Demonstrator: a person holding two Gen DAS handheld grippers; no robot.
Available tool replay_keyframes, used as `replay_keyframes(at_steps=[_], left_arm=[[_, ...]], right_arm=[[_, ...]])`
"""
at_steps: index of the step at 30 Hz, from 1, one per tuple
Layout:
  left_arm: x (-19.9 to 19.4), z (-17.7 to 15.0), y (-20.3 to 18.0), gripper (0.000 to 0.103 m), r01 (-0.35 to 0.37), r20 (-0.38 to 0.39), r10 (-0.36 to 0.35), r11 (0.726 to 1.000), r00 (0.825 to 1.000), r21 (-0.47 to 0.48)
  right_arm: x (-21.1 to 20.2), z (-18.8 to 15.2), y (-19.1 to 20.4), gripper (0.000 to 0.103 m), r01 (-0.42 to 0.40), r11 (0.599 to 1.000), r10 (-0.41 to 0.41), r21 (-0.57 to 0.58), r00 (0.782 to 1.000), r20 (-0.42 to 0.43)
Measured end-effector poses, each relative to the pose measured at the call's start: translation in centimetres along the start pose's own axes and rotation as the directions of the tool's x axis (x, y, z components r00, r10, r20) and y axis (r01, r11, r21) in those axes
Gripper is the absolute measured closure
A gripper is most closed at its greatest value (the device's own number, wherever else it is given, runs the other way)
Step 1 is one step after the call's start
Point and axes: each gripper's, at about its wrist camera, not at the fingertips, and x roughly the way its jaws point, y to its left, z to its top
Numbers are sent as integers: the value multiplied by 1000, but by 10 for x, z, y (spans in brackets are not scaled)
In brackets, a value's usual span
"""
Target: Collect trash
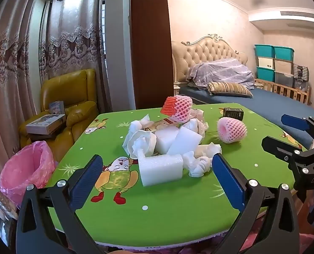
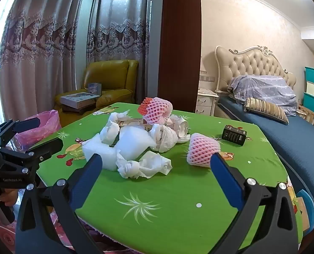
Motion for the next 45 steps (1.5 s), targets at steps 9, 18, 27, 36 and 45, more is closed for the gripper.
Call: replay_keyframes(at_steps=[9, 18, 27, 36, 45], left_arm=[[0, 3, -4, 6, -4, -1, 4, 1000, 1000, 9], [0, -1, 1, 6, 2, -3, -2, 1000, 1000, -4], [1, 0, 3, 6, 3, -6, -3, 1000, 1000, -7], [1, 0, 4, 6, 4, -7, -4, 1000, 1000, -8], [2, 0, 4, 6, 4, -8, -4, 1000, 1000, -8]], right_arm=[[-1, 1, 1, 4, 0, 1000, 0, -2, 1000, 0], [-1, 1, 1, 4, 2, 1000, -2, -4, 1000, 2], [-3, 1, 2, 4, 3, 1000, -3, -5, 1000, 2], [-2, 1, 1, 4, 1, 1000, -1, -2, 1000, 3], [-2, 1, 2, 4, 1, 1000, -1, -1, 1000, 1]])
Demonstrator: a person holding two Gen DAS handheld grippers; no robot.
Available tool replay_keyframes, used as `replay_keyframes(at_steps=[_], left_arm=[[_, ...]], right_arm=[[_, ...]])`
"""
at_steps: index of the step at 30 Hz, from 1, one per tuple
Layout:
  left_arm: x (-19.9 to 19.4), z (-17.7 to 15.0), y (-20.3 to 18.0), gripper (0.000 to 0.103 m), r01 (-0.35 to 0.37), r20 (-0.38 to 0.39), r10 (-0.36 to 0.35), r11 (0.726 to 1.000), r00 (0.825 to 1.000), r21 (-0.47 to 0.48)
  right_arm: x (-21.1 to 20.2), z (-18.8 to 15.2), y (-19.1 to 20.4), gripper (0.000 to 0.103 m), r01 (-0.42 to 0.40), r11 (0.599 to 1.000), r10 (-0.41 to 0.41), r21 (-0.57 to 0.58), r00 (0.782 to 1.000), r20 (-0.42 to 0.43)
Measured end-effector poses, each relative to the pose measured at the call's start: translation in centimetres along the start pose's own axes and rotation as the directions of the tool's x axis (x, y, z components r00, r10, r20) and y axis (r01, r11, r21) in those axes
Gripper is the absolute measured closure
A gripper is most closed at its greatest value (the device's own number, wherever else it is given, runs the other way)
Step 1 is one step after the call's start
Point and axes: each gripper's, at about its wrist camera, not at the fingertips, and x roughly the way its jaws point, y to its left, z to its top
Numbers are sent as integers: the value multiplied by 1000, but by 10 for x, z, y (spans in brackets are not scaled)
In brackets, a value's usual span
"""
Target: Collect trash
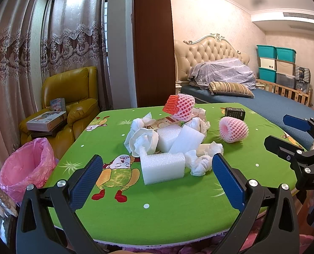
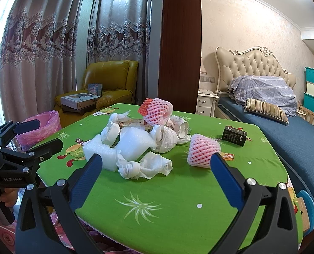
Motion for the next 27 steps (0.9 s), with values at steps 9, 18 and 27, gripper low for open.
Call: replay_keyframes(at_steps=[9, 18, 27], left_arm=[[0, 0, 0, 6, 0, -1, 0, 1000, 1000, -1], [0, 0, 0, 6, 0, -2, 0, 1000, 1000, 0], [0, 0, 0, 6, 0, -2, 0, 1000, 1000, -2]], right_arm=[[1, 0, 0, 4, -1, 1000, 1, 1, 1000, 0], [1, 0, 1, 4, 0, 1000, 0, 2, 1000, 0], [0, 1, 2, 4, -1, 1000, 1, 1, 1000, 1]])
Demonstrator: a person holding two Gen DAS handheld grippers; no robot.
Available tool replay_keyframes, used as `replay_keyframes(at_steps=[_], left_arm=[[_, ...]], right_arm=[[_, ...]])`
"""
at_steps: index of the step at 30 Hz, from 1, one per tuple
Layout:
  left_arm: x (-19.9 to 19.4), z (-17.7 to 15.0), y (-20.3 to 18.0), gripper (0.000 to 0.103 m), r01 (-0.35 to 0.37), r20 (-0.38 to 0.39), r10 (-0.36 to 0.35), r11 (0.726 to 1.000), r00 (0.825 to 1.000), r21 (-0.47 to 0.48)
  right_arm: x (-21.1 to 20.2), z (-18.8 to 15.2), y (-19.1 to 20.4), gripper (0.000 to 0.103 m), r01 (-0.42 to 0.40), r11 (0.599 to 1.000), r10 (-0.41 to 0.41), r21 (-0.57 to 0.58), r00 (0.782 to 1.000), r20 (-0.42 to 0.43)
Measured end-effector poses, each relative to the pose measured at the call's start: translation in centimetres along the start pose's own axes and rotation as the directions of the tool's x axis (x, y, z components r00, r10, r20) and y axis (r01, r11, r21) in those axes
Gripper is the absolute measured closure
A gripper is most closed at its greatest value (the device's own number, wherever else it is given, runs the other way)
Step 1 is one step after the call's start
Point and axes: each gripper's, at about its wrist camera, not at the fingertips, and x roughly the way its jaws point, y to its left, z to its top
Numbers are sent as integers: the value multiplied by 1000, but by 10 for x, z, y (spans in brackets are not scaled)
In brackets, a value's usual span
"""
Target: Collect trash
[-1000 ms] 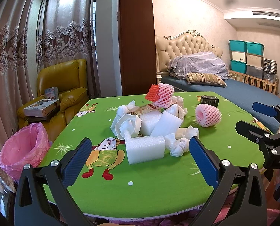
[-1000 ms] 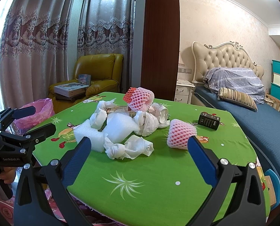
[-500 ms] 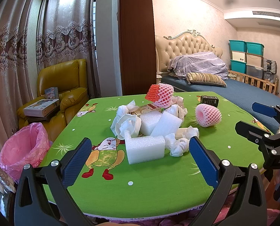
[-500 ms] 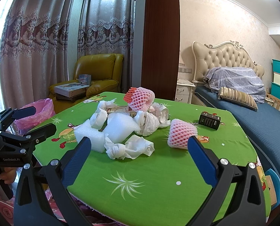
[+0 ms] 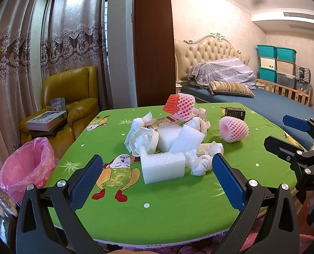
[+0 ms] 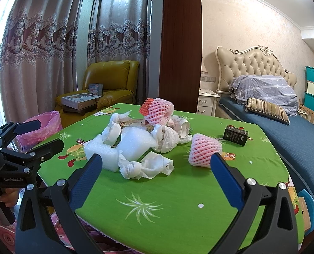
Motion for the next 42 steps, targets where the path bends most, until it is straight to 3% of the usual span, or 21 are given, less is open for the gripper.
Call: replay_keyframes(at_steps=[36, 42], left_arm=[[1, -2, 2, 6, 1, -6, -1, 1000, 1000, -2], [2, -14, 7, 6, 7, -10, -7, 1000, 1000, -17]], right_arm=[[3, -3, 3, 4, -2, 1000, 2, 3, 1000, -5], [3, -7, -1, 4, 2, 999, -2, 40, 1000, 8]])
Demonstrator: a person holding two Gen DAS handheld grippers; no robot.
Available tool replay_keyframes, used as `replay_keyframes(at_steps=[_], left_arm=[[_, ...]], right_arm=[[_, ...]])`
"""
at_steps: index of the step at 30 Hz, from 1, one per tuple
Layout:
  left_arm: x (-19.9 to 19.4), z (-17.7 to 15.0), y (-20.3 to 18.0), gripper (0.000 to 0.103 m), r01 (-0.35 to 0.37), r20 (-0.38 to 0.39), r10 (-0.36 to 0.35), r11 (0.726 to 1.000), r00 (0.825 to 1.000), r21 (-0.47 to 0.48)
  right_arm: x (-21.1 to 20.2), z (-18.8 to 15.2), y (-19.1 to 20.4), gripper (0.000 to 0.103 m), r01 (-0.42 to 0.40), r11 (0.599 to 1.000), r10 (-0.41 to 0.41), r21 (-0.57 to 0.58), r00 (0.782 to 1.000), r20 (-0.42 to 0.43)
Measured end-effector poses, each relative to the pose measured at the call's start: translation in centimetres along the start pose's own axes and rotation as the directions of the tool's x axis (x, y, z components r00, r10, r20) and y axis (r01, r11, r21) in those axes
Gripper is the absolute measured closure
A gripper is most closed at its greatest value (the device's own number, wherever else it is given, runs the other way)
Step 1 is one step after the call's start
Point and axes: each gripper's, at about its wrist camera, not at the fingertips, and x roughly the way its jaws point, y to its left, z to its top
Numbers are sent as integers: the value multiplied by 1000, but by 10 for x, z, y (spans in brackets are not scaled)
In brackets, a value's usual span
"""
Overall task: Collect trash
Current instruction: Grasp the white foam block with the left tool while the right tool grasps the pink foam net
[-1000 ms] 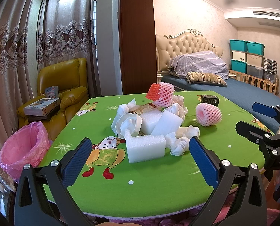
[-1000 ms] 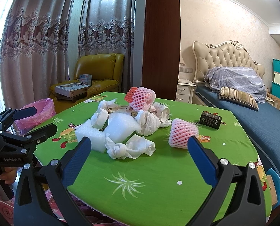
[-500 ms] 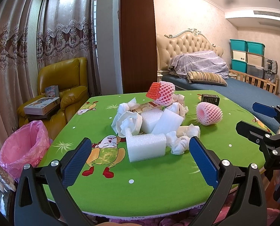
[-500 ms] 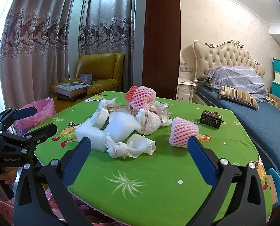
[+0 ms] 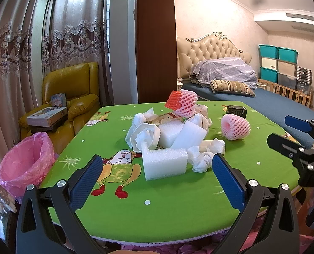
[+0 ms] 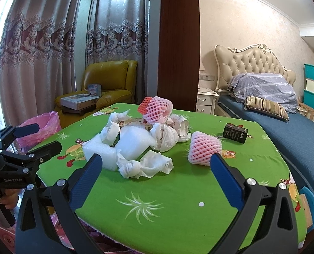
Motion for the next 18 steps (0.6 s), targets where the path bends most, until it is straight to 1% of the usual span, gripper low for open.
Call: replay_keyframes(at_steps=[4, 7, 10, 15, 18], left_arm=[[0, -3, 1, 6, 10, 5, -10, 1000, 1000, 11], [6, -2, -2, 6, -11, 1, 11, 999, 1000, 40], [17, -2, 0, 6, -12, -50, 14, 999, 999, 47], [43, -9, 16, 6, -22, -139, 18, 999, 990, -30], [60, -12, 19, 6, -15, -180, 7, 999, 984, -39]], right_arm=[[2, -2, -13, 4, 12, 998, -12, 64, 1000, 2], [10, -5, -22, 4, 41, 995, -38, 90, 999, -33], [18, -10, -29, 4, 50, 992, -43, 117, 997, -59], [35, -18, -36, 4, 68, 991, -57, 111, 993, -106], [53, -20, -46, 4, 77, 989, -57, 128, 986, -158]])
